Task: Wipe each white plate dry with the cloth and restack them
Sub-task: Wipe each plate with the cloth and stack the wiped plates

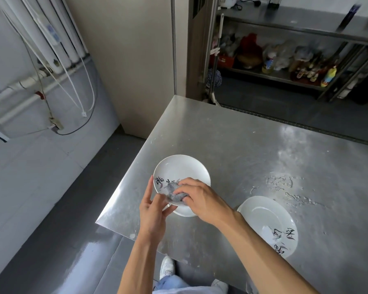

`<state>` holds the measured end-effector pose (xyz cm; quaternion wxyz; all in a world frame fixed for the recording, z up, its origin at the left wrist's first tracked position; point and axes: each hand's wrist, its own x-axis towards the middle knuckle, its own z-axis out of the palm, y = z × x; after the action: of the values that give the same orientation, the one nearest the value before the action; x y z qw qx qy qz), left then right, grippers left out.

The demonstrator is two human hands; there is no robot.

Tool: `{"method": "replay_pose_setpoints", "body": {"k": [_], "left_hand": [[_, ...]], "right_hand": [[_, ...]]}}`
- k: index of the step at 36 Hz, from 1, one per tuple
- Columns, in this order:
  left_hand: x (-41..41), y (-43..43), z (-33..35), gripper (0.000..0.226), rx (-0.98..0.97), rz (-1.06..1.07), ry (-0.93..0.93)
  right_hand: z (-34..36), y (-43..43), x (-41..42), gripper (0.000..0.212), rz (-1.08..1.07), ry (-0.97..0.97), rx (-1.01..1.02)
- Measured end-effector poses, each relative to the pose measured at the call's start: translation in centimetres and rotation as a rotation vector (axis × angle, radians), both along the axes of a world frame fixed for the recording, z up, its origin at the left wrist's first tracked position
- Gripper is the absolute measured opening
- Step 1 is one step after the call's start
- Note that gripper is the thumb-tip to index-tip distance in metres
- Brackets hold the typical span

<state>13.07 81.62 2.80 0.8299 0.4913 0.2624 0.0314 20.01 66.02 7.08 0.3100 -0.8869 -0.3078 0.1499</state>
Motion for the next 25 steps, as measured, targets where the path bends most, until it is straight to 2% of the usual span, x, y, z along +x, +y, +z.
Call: {"method": "replay_pose_setpoints", "body": {"k": [6, 8, 13, 17, 20, 23, 25], "left_hand": [[0.3, 0.2, 0.2, 0.064, 0.051, -0.034, 0.023], [0.5, 0.2, 0.1, 0.068, 0.091, -0.097, 0.02], [0.8, -0.6, 0.8, 0.07, 0.188, -0.279, -0.035], [1.1, -1.5, 1.5, 0.07, 0.201, -0.346, -0.074], [1.1, -1.7, 1.4, 0.069, 0.188, -0.314, -0.076], [1.0, -1.4, 1.0, 0.066, 0.158, -0.236, -0.059], [0.9, -1.3, 0.9, 0.065, 0.118, -0.181, -0.046]], "right_hand": [[0.5, -2.3, 1.5, 0.031, -0.223, -0.036, -0.09], [0.5, -2.7, 2.4, 0.034, -0.291, -0.097, -0.157], [1.3, -2.3, 3.8, 0.041, -0.363, -0.18, -0.119], [2.0, -0.6, 3.3, 0.042, -0.319, -0.164, 0.046], [2.5, 0.1, 2.5, 0.042, -0.198, -0.064, 0.135], [2.8, 0.3, 1.7, 0.04, -0.098, 0.024, 0.117], [2.5, 0.2, 1.3, 0.037, -0.125, 0.038, 0.068]]}}
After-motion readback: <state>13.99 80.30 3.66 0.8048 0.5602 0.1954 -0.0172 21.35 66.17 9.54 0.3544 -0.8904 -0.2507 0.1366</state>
